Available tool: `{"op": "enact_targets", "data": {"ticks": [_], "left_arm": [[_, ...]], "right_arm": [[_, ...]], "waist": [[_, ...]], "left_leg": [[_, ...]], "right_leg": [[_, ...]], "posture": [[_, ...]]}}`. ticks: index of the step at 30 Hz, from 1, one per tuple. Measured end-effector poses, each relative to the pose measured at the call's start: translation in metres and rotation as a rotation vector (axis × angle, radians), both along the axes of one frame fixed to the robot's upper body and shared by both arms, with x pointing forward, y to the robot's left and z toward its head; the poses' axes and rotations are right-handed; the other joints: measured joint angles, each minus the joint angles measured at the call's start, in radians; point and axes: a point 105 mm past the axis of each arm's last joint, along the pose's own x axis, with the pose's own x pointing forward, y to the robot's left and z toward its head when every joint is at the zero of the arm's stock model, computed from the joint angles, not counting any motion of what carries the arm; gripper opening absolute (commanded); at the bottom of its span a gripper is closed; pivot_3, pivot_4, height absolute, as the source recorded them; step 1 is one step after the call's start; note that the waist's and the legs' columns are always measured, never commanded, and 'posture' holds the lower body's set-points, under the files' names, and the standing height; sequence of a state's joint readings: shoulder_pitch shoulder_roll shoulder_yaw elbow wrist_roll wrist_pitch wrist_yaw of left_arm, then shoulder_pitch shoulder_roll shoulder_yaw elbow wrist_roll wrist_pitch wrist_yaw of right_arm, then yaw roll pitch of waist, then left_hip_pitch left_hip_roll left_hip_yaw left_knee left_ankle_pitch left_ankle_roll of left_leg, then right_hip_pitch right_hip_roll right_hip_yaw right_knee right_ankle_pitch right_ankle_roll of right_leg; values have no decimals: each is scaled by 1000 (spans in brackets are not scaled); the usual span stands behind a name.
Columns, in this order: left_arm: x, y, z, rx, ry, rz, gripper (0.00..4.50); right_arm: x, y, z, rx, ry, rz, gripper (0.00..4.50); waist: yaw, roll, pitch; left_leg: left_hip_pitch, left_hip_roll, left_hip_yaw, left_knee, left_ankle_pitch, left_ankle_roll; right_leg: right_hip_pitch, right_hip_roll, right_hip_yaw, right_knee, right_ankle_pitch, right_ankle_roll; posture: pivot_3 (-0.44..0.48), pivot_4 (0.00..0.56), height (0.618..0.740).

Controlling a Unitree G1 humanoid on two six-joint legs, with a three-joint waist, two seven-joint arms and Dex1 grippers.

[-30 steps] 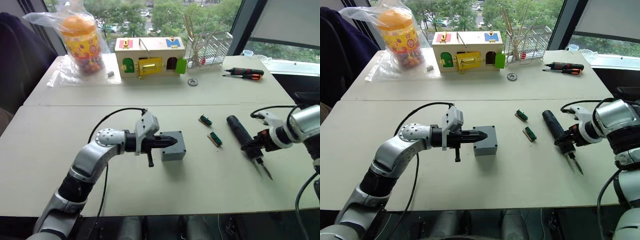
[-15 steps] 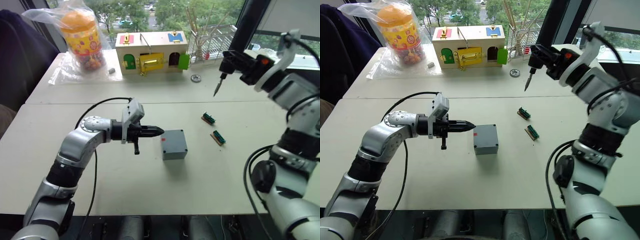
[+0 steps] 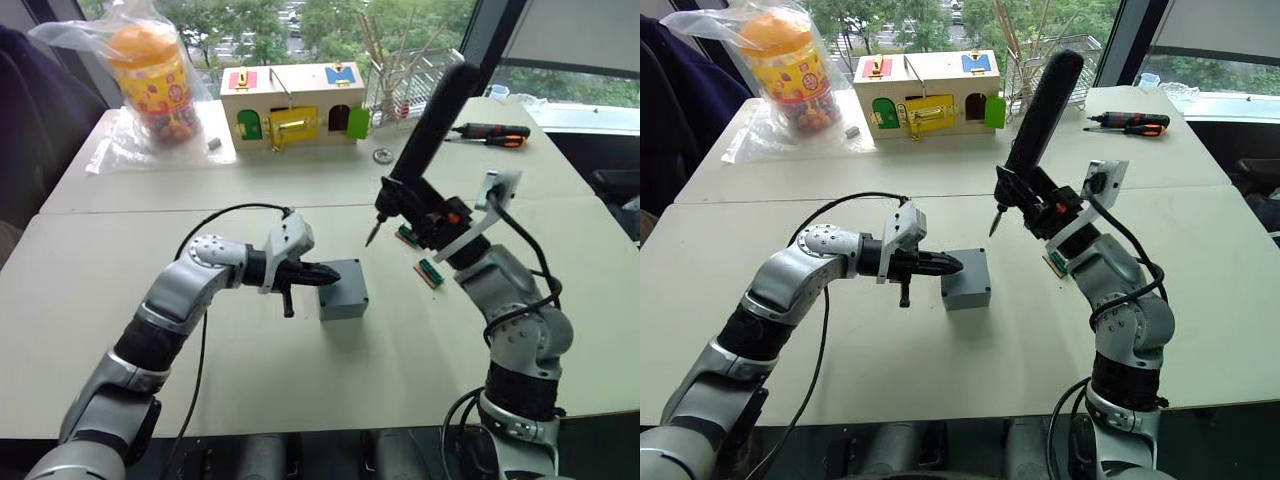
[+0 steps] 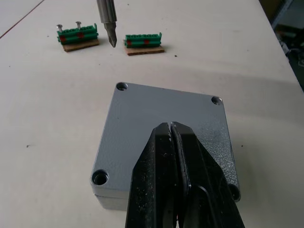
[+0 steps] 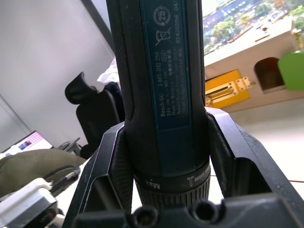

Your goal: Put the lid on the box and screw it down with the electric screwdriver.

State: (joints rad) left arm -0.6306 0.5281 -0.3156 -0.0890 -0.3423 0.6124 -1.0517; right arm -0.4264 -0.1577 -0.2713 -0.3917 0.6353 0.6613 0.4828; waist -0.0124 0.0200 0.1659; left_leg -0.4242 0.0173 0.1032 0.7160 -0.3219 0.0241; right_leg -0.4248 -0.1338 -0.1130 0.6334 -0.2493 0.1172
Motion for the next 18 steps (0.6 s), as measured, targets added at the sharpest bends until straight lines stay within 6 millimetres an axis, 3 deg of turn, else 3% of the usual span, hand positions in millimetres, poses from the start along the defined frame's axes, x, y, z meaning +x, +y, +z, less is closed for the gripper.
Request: {"op": "enact_targets", "data": {"ticks": [2, 7, 18], "left_arm": [[0, 0, 0, 12, -16, -7, 0], [-1, 0, -1, 12, -21, -11, 0], [-1, -1, -1, 4, -23, -7, 0]], "right_arm": [[-3, 6, 3, -7, -34, 20, 1756], [-5, 16, -12, -39, -3, 54, 1756], [0, 13, -26, -74, 12, 26, 1756]], "waist": [[1, 0, 0], [2, 0, 0], [2, 0, 0]], "left_leg": [[0, 0, 0, 0, 0, 0], [0, 0, 0, 0, 0, 0], [0, 0, 0, 1, 0, 0]], "right_leg": [[0, 0, 0, 0, 0, 0], [0, 0, 0, 0, 0, 0], [0, 0, 0, 0, 0, 0]], "posture": [[0, 150, 711], [0, 150, 711], [0, 150, 711]]}}
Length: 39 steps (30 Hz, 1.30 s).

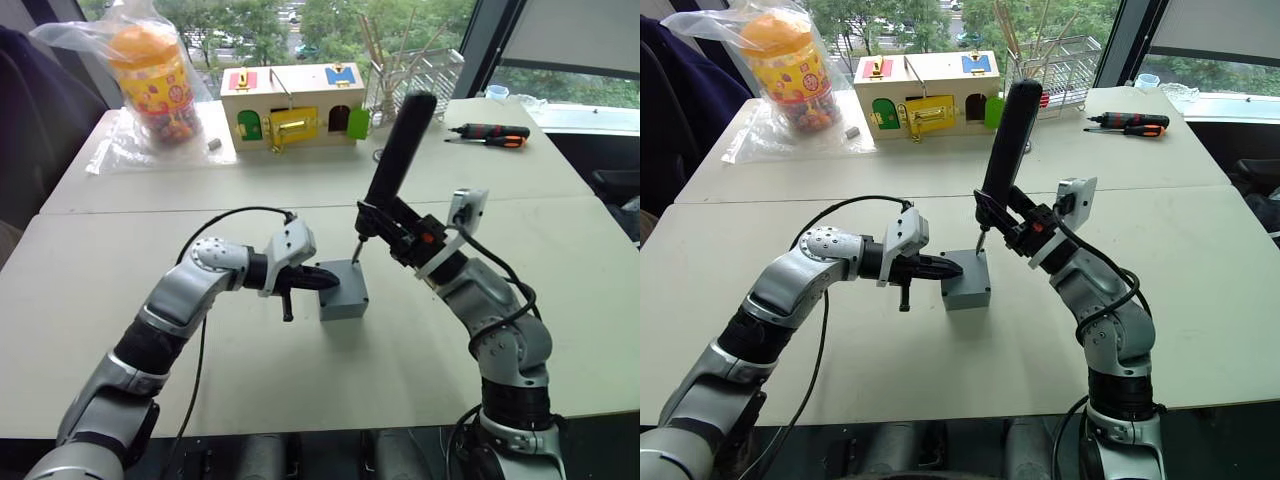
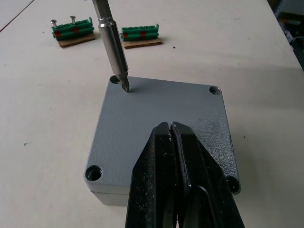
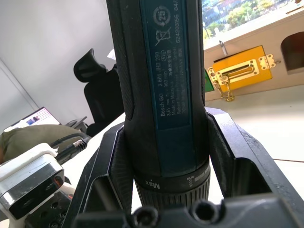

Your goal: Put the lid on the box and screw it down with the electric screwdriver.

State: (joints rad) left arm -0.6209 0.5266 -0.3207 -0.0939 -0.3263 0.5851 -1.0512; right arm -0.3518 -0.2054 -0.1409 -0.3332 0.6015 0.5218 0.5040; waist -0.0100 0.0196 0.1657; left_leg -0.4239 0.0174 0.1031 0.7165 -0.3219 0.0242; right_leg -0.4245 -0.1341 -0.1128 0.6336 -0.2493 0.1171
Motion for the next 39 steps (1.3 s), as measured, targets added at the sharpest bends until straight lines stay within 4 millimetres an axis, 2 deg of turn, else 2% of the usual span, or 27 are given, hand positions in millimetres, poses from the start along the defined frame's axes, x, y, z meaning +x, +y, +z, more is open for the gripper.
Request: {"op": "enact_targets", "data": {"ticks": [6, 14, 18, 21, 39], "left_arm": [[0, 0, 0, 0, 0, 3, 0], [0, 0, 0, 1, 3, 4, 0], [1, 1, -2, 13, 0, 10, 0], [1, 2, -5, 17, -3, 19, 0], [-1, 2, -10, 17, 9, 25, 0]], "right_arm": [[3, -5, -5, -7, -5, -36, 1756], [1, 2, -6, -69, -36, -11, 1756], [-3, 12, -10, -141, -76, 13, 1756], [-2, 16, -12, -173, -80, 5, 1756], [-5, 16, -23, -190, -63, -26, 1756]], "waist": [[0, 0, 0], [0, 0, 0], [-2, -1, -1], [-2, -2, -2], [-1, -13, -14]], "left_leg": [[0, 0, 0, 0, 0, 0], [1, 0, 0, 0, 0, 0], [7, 0, 0, -1, 0, 0], [17, 1, -1, -4, -1, 0], [18, 2, -5, -4, -1, 1]], "right_leg": [[0, 0, 0, 0, 0, 0], [1, 0, 0, 0, 0, 0], [6, 0, 0, 0, 0, 0], [17, 0, 0, -3, 0, 0], [17, 0, 0, -3, -1, 0]], "posture": [[0, 150, 711], [0, 150, 711], [0, 150, 711], [0, 150, 711], [0, 150, 711]]}}
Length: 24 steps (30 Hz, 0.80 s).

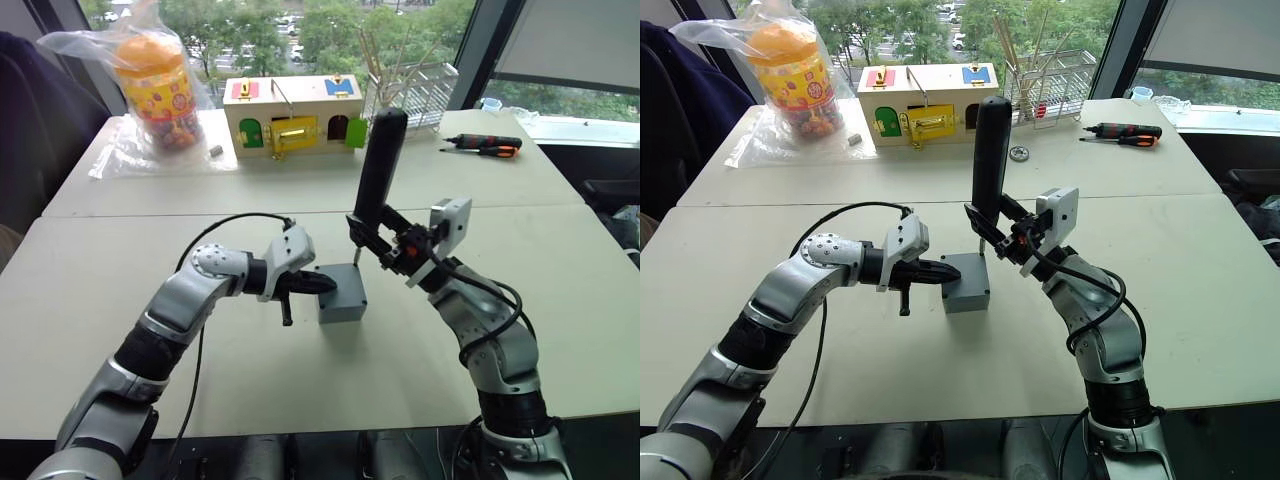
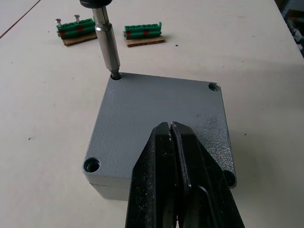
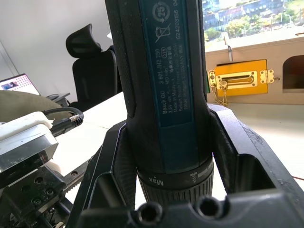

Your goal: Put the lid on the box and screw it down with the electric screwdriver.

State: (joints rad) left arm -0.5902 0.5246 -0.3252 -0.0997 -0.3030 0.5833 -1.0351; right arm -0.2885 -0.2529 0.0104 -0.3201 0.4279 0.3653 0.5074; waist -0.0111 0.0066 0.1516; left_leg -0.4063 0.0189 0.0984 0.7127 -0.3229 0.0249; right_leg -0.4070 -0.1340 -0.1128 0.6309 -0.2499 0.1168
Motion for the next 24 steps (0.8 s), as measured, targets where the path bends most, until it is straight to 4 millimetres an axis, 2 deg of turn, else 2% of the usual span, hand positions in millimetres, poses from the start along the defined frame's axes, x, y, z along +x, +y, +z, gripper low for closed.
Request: {"op": "enact_targets", "data": {"ticks": [24], "left_arm": [[0, -2, -2, 4, -1, -3, 0]], "right_arm": [[0, 1, -3, 19, 6, -22, 1756]], "waist": [[-1, -2, -4]], "left_leg": [[1, 4, 0, -1, 0, 0]], "right_leg": [[1, 0, 0, 0, 0, 0]], "posture": [[0, 150, 711]]}}
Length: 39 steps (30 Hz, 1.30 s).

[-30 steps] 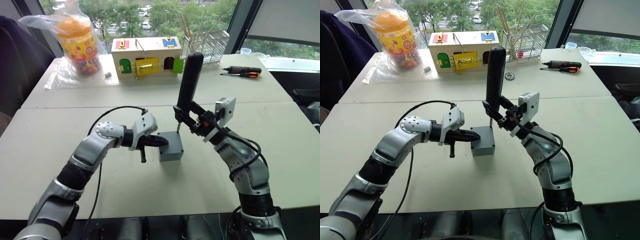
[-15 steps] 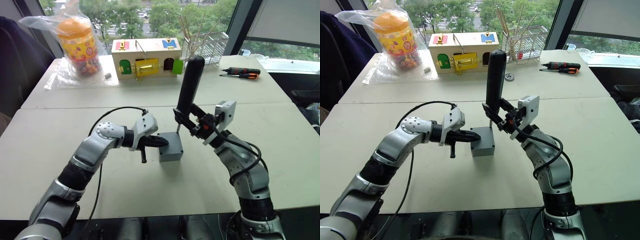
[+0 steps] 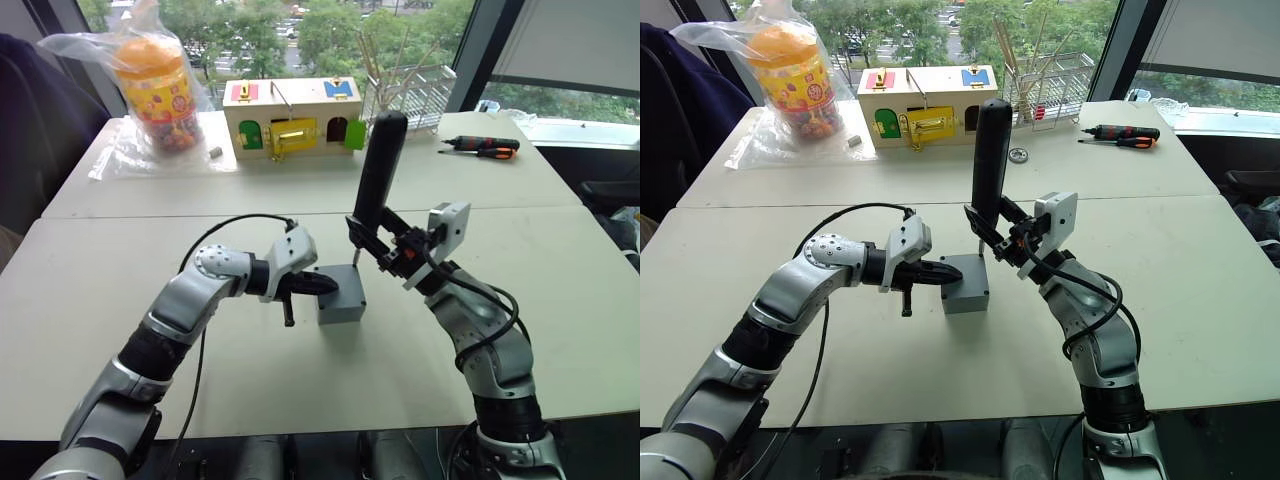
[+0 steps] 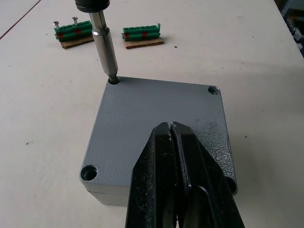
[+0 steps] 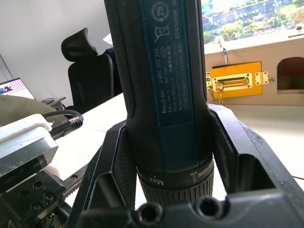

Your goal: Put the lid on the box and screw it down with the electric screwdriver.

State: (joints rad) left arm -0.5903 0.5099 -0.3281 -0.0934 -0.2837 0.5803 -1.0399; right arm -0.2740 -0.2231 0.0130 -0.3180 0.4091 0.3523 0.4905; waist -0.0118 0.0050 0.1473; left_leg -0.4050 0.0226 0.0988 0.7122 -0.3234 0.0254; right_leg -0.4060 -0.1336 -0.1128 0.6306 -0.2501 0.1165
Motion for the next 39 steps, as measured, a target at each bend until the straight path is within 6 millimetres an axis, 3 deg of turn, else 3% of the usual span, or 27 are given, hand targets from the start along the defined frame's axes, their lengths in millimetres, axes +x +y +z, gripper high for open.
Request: {"op": "enact_targets", "data": {"ticks": [32, 39], "left_arm": [[2, 2, -5, 21, -28, -2, 0], [3, 1, -5, 18, -33, -4, 0]], "right_arm": [[0, -4, -7, 18, 0, -32, 1756], [-2, -4, 0, 1, -1, -21, 1756]], "waist": [[1, -2, -10], [2, -2, -10]], "left_leg": [[3, 0, 0, -1, -1, 1], [3, 0, 0, -1, -1, 2]], "right_leg": [[3, 0, 0, -1, 0, 0], [3, -1, 0, -1, 0, -1]], "posture": [[0, 150, 711], [0, 150, 711]]}}
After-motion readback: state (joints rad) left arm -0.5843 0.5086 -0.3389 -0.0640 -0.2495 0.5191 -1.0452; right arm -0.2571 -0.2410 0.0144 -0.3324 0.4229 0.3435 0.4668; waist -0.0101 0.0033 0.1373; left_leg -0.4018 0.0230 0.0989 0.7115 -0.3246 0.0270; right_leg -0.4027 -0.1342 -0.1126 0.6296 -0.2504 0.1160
